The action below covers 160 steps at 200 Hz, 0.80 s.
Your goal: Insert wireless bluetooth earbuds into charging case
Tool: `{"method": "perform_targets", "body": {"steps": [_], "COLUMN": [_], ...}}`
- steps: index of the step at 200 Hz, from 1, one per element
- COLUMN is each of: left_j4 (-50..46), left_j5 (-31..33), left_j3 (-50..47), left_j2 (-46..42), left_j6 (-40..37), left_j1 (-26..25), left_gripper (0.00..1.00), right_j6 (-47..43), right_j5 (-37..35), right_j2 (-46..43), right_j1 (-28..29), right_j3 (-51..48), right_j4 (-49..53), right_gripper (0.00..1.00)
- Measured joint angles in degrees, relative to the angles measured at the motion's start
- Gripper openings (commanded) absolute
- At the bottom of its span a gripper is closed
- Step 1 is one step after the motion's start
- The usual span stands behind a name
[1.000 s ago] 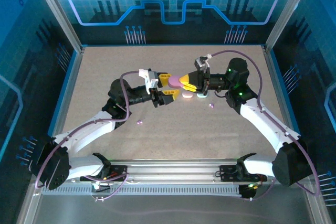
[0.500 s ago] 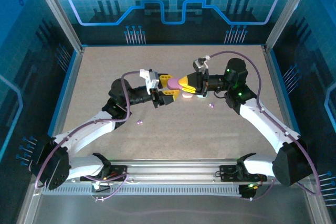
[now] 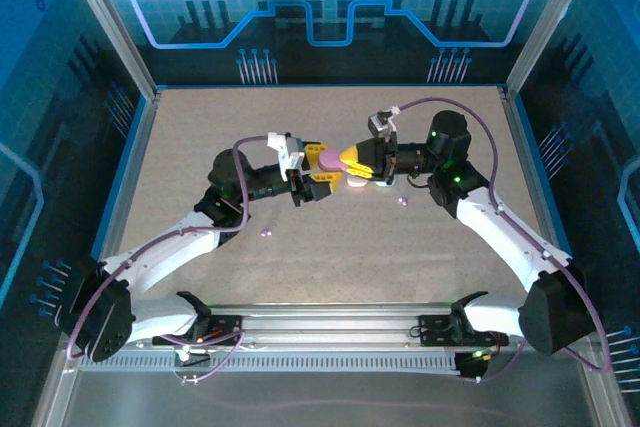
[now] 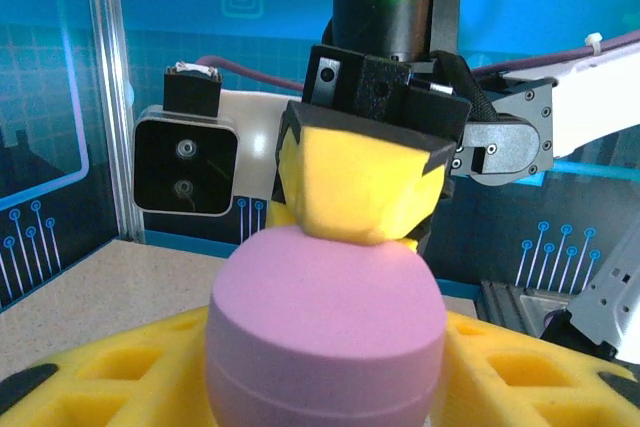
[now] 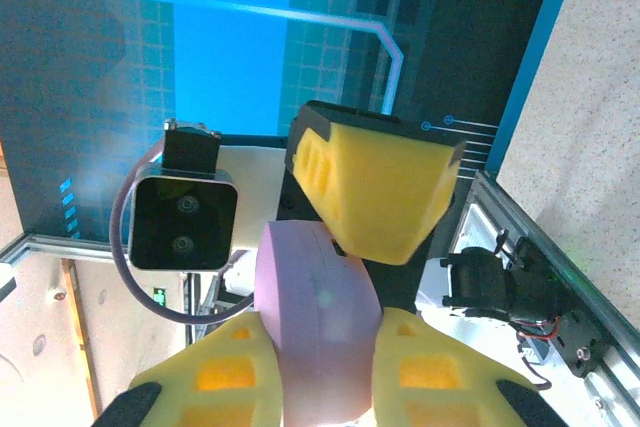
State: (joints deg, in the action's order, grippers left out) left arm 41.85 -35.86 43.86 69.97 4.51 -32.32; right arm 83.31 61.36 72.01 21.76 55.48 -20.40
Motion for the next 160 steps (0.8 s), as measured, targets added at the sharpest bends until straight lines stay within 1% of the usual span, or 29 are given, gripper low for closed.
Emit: {"method": "perform_targets", "body": {"steps": [41,49,64,83,95,131,144,160], "left_j4": [0.48,0.46,0.44,-0.07,-0.48,-1.05,-1.09,-1.11], "left_j5": [-0.02,-0.04,-0.04,-0.02,-0.02,-0.09,-0.20,-0.24], "left_j3": [0.00,0.00,0.00,0.00,0.00,0.02,0.02,0.02], "left_j2": [0.00,0.00,0.00,0.00,0.00,0.00,0.00,0.00], "left_j6": [0.09,0.04,-0.20,-0.13,-0.15,-0.07,-0.07,-0.07], "left_j1": [0.00,0.00,0.00,0.00,0.00,0.00,0.02,0.02], "left_gripper": [0.44,0.45,0.53,0.53,0.51,0.40,0.39,0.36], "right_j6": [-0.24,-0.22,-0.20,-0.17,-0.17,-0.17,-0.28,-0.85], "right_j5": [0.00,-0.02,-0.02,-0.02,-0.02,-0.26,-0.26,-0.26], "right_j2": [0.00,0.00,0.00,0.00,0.00,0.00,-0.02,-0.02], "right_j1": [0.00,0.00,0.00,0.07,0.07,0.07,0.07,0.07], "right_j3": [0.00,0.00,0.00,0.00,0.00,0.00,0.00,0.02], "right_j4": [0.26,0.24,0.20,0.13,0.13,-0.09,-0.02,0.31], "right_gripper": [0.12,0.12,0.12,0.12,0.12,0.12,0.12,0.13]}}
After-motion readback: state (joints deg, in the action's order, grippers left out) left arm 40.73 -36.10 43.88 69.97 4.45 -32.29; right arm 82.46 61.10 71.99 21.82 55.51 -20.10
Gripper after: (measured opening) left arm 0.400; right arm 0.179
